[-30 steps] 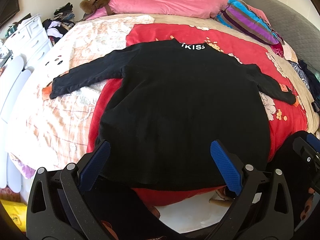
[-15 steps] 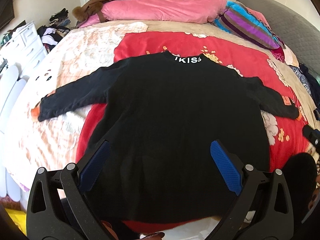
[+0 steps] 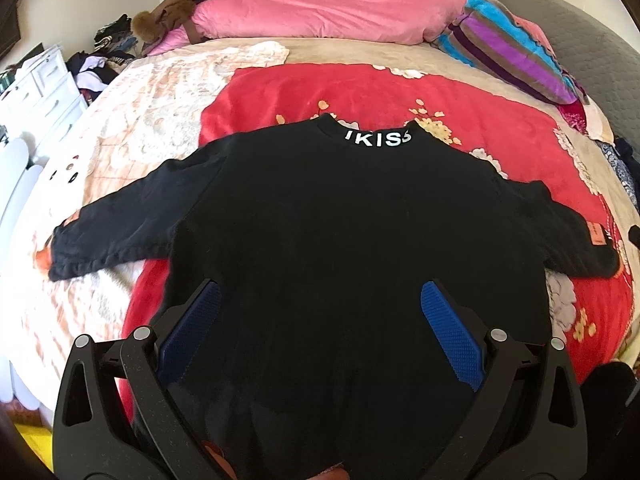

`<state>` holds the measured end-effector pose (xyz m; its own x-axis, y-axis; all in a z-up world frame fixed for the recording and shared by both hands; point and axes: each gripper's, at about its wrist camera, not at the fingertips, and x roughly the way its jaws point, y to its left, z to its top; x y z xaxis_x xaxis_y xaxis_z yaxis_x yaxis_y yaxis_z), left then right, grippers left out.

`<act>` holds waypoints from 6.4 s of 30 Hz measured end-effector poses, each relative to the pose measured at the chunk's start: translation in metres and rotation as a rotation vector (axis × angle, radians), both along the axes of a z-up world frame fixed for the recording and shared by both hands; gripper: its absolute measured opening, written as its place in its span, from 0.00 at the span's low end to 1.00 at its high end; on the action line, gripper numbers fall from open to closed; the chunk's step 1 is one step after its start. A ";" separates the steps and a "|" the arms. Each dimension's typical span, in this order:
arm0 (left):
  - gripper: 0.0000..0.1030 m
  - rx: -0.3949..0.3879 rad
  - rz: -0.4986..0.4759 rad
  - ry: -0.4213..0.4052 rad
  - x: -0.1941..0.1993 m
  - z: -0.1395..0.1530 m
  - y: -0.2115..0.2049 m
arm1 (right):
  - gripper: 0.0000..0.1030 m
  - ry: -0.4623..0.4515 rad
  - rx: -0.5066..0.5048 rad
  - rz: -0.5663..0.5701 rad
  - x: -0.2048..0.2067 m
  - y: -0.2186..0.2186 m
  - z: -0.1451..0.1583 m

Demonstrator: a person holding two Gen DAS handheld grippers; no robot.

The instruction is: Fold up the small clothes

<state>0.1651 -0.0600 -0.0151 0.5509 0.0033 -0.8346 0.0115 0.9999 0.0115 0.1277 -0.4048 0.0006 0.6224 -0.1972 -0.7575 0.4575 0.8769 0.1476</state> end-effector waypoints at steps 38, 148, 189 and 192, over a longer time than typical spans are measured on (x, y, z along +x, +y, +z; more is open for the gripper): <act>0.91 -0.001 0.050 0.086 0.103 -0.091 0.003 | 0.21 -0.009 0.348 -0.479 0.044 -0.183 -0.096; 0.33 -0.358 0.115 0.042 0.112 -0.069 0.116 | 0.59 0.040 0.015 0.897 0.120 0.189 -0.076; 0.42 -0.060 -0.092 -0.024 0.087 -0.053 0.053 | 0.57 0.112 0.021 0.856 0.122 0.173 -0.086; 0.48 -0.029 -0.058 0.054 0.092 -0.073 0.057 | 0.58 0.141 0.042 0.841 0.125 0.172 -0.092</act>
<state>0.2571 -0.0025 -0.0884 0.5034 -0.0513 -0.8626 0.0688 0.9974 -0.0192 0.2523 -0.2327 -0.0918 0.4485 0.3183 -0.8352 -0.3267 0.9281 0.1783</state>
